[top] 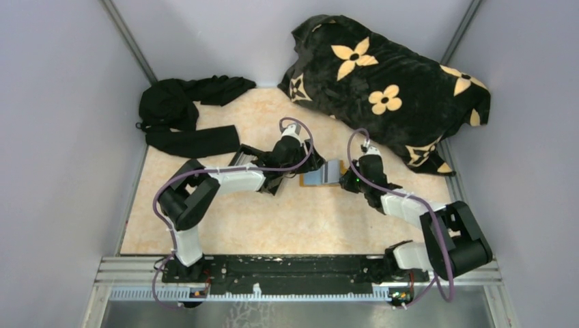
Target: Take the credit cards out of the card holder
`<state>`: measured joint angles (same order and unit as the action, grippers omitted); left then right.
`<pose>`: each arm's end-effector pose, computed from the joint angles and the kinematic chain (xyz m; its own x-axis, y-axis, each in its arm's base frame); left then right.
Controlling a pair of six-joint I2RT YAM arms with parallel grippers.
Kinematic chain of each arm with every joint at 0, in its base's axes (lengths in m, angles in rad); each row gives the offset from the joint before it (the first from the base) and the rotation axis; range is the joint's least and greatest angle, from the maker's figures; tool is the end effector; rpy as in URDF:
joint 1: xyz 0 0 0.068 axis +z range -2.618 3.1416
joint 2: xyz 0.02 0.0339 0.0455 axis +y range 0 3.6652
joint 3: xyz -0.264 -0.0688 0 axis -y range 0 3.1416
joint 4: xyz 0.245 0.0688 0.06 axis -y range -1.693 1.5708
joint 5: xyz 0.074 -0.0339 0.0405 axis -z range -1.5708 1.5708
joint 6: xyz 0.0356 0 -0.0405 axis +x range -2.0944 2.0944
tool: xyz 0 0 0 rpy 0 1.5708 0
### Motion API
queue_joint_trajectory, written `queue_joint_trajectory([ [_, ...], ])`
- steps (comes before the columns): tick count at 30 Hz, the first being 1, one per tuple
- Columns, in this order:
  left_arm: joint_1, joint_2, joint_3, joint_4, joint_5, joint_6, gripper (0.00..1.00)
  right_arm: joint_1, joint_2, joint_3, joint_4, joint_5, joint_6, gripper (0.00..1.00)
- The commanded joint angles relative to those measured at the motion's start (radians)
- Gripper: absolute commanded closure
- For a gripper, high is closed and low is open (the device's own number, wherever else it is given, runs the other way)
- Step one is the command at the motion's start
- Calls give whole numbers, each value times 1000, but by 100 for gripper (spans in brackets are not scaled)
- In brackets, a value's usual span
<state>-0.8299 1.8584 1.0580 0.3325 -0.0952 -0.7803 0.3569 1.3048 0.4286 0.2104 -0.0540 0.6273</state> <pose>0.2767 -0.2975 0.1833 -0.6928 -0.2802 -0.6645 0.2672 0.7561 -0.5974 0.2239 0.0855 0.1507 -0.6967 0.3657 -0.6171 0.0251 0.8722 0.4886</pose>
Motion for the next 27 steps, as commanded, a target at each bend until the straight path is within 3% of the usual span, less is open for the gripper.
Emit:
queue_joint_trajectory([
  [1, -7, 8, 15, 13, 13, 16, 32, -1, -16, 67, -32, -8, -58, 100],
  [9, -5, -18, -23, 24, -9, 26, 32, -1, -12, 85, 1, -39, -43, 100],
  [13, -3, -5, -32, 41, 1, 24, 32, -1, 19, 110, -23, -37, -52, 78],
  [18, -2, 16, -38, 44, -1, 29, 32, -1, 88, 114, 13, -76, -40, 63],
  [21, -3, 28, -50, 42, -17, 41, 32, 0, 103, 109, 38, -87, -33, 63],
  [27, -2, 74, -76, 41, -47, 56, 31, 1, 117, 117, 38, -84, -42, 75],
])
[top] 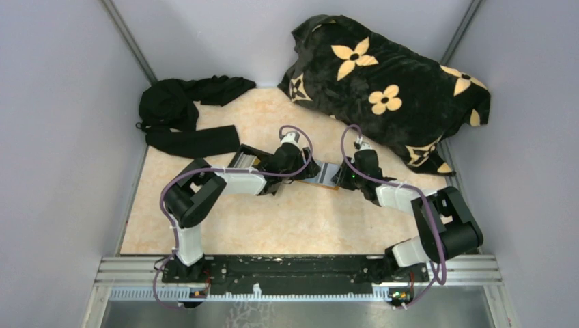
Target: Take the credit cards out of the card holder
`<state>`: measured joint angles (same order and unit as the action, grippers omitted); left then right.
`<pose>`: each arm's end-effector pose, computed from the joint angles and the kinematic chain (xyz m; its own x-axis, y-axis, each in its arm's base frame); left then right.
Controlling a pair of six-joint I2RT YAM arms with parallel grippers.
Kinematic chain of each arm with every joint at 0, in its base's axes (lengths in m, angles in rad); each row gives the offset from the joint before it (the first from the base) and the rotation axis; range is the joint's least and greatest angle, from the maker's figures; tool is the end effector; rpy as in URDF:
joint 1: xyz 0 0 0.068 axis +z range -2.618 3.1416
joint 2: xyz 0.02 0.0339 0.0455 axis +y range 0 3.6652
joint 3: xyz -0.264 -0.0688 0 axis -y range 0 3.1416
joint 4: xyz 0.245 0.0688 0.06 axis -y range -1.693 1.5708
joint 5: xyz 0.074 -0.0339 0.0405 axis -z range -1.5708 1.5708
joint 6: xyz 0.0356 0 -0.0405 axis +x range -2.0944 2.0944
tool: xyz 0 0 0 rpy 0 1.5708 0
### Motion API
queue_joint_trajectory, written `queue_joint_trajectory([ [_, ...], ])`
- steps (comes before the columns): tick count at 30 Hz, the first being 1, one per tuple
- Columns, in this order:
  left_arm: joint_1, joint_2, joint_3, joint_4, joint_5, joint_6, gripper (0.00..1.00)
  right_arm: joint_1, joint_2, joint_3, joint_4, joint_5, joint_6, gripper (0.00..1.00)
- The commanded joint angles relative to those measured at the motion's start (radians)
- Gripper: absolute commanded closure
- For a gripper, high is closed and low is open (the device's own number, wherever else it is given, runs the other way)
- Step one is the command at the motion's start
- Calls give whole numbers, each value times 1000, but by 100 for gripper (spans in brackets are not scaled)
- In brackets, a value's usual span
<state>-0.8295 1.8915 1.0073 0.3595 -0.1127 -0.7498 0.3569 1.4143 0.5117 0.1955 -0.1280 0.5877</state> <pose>0.2728 -0.2920 0.1578 -0.7022 -0.2358 -0.6718 0.2577 0.7954 -0.5486 0.2428 0.0954 0.1481 -0.7491 0.3076 -0.5867 -0.0266 0.8710 0.4905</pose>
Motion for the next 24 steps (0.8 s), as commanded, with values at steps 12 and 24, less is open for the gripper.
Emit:
queue_joint_trajectory([
  [12, -2, 77, -33, 28, 0, 21, 32, 31, -33, 67, 21, -9, -10, 98],
  [24, -2, -15, -75, 61, -27, 41, 32, 77, -48, 133, -1, 0, -19, 100],
])
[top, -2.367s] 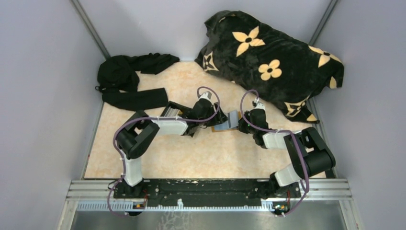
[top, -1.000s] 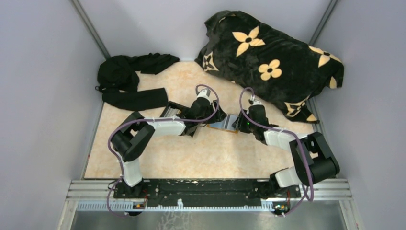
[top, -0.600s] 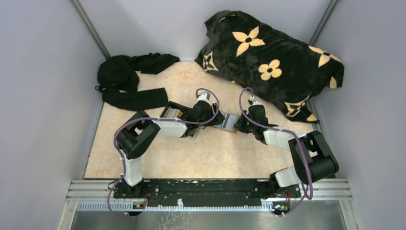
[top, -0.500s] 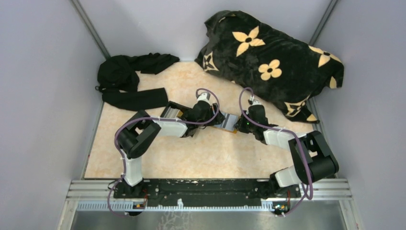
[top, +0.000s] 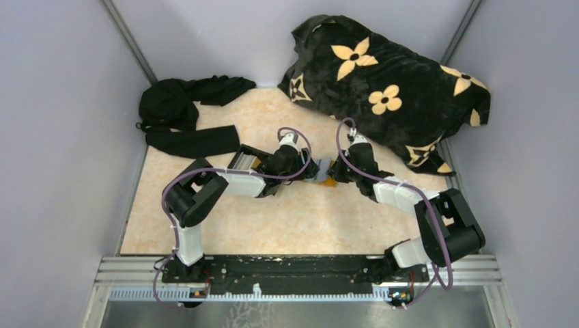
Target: Take the credit cards out of the card holder
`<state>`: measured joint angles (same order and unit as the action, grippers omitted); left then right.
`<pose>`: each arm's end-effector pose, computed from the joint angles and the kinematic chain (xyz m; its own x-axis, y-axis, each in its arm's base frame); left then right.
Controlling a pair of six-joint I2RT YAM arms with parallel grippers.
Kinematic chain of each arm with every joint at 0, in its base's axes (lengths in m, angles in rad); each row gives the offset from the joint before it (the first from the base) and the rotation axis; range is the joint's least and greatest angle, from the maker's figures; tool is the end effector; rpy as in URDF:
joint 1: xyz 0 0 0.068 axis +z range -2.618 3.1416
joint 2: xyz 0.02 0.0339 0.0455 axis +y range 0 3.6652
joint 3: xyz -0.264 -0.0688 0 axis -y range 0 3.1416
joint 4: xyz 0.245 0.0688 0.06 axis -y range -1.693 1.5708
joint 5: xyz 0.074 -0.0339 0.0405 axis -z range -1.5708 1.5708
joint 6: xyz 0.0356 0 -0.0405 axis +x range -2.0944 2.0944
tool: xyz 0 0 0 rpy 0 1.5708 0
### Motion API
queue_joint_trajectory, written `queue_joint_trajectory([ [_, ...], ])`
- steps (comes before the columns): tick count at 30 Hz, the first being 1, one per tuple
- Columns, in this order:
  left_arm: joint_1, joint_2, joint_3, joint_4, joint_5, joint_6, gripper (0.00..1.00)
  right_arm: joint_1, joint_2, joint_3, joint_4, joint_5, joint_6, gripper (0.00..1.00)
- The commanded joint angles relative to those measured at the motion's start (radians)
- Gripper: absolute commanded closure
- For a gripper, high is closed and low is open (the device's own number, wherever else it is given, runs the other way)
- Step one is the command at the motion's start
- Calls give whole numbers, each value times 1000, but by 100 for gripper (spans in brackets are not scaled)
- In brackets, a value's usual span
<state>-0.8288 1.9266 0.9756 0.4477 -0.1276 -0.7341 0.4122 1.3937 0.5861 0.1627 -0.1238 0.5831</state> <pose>0.2729 -0.2910 0.1437 -0.6813 -0.2401 -0.6915 0.2685 0.7968 -0.5413 0.2489 0.1136 0.1721 -0.7285 0.2778 -0.6262 -0.1041 0.8586 0.5020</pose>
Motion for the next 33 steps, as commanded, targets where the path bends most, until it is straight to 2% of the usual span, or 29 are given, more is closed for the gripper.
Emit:
queue_joint_trajectory([
  [1, -3, -70, -48, -26, -22, 30, 32, 24, -26, 65, 32, -7, -14, 100],
  [14, -8, -338, -143, 17, -132, 68, 33, 64, 52, 156, 37, -36, -19, 100],
  [23, -8, -311, -152, 27, -109, 58, 33, 65, 48, 99, 54, -25, -4, 100],
  [33, -7, -242, -123, 22, -66, 46, 33, 38, -6, 32, 18, 58, 30, 100],
])
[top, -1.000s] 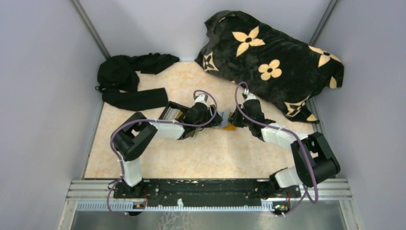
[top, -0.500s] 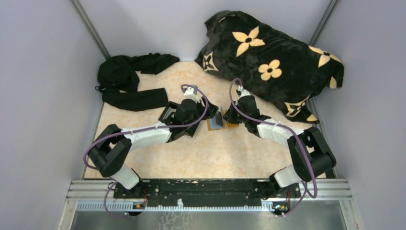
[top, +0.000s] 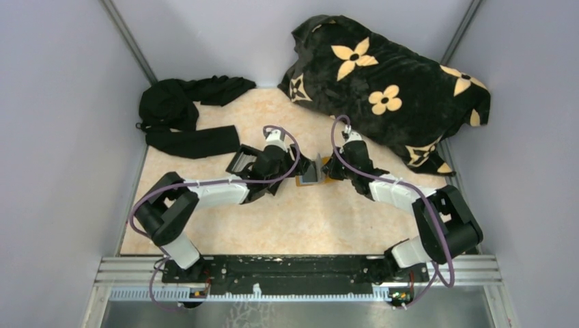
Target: Take the credit cards out of the card holder
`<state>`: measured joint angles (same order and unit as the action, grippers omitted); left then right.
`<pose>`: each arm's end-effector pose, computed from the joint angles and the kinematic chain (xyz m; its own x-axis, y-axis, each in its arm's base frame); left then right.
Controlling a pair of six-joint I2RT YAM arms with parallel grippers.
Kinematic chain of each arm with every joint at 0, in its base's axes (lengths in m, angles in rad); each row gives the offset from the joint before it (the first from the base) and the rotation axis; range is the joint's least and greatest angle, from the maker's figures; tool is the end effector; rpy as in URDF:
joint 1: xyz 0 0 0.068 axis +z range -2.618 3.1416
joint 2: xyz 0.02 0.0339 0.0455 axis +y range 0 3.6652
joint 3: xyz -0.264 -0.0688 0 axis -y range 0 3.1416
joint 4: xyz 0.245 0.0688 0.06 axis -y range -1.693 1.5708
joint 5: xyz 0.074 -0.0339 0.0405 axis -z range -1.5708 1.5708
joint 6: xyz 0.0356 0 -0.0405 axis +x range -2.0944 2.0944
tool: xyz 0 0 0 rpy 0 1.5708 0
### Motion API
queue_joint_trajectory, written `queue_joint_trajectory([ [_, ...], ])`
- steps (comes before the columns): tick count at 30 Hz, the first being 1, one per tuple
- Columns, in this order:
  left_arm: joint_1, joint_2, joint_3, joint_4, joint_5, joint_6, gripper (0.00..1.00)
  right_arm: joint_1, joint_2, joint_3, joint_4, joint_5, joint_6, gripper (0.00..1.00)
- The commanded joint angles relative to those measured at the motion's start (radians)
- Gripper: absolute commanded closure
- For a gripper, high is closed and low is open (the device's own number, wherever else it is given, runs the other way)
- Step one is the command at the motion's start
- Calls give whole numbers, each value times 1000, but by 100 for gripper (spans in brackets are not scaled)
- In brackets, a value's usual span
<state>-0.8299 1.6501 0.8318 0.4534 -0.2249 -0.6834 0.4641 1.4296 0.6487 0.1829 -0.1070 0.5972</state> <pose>0.2446 -0.2556 0.2000 -0.5522 -0.3083 -0.7746 0.2966 0.7957 -0.5281 0.2572 0.1330 0.1834 -0.7110 0.2694 -0.6496 -0.1502 0.8443 0.5145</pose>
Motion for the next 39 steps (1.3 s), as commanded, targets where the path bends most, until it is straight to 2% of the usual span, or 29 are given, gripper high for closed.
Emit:
queue_joint_trajectory([
  [1, -7, 45, 23, 19, 39, -4, 33, -16, -45, -36, -3, 46, 16, 100],
  [7, -8, 130, 68, 6, 74, 2, 33, -16, -64, -53, -20, 92, 19, 98],
  [11, -8, 181, 94, -3, 94, -3, 33, -16, -103, -53, -48, 145, 15, 70],
  [12, -7, 187, 97, -2, 94, -4, 33, -16, -118, -53, -61, 164, 13, 66],
  [14, -8, 199, 100, -2, 96, -9, 33, -16, -155, -55, -91, 208, 4, 65],
  [17, -7, 204, 98, 8, 113, -19, 33, -16, -206, -61, -106, 233, -16, 70],
  [19, -1, 210, 90, 36, 146, -24, 34, -16, -216, -56, -105, 228, -28, 81],
  [23, 45, 236, 48, 178, 287, -89, 34, -16, -149, -30, -81, 176, -28, 90],
  [26, 63, 236, 44, 190, 323, -77, 32, -16, -105, -29, -17, 114, -14, 100],
  [30, 64, 238, 59, 135, 296, -46, 32, -16, -38, -16, 44, 70, 2, 100],
  [39, 73, 291, 53, 142, 335, -65, 32, -16, 102, -30, 136, 1, 26, 100],
])
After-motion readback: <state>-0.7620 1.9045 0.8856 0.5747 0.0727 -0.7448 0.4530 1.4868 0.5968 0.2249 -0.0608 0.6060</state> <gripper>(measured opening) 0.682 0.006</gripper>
